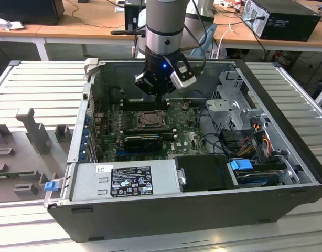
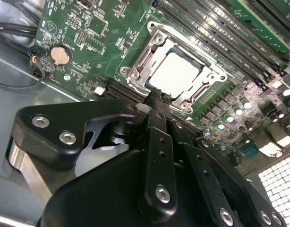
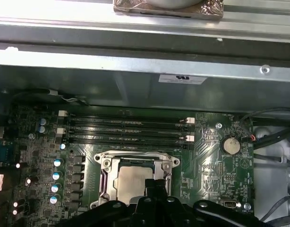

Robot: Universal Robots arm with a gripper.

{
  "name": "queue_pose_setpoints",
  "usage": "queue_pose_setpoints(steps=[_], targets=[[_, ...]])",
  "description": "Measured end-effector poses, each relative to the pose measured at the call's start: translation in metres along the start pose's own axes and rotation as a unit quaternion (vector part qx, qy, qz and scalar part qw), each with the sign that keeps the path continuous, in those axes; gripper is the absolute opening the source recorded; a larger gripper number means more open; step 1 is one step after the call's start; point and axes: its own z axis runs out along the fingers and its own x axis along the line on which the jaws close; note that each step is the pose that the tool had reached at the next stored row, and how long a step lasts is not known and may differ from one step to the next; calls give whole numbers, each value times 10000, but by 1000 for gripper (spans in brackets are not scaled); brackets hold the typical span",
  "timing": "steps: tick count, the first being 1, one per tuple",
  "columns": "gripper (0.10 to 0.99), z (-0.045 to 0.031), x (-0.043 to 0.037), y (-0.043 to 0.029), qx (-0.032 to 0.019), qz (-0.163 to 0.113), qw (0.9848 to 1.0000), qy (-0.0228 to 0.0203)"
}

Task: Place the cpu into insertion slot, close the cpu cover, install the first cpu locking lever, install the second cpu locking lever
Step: 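Install the second cpu locking lever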

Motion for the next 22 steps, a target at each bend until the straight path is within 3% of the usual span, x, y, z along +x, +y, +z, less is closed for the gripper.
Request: queue_pose_setpoints(steps=[6,8,10,22], targets=[[106,-3,4,-85,0,2,10000,12],[106,3,9,-181,-60,6,10000,35],[106,68,14,-276,-72,11,10000,67],[106,69,20,-393,-73,11,10000,67]])
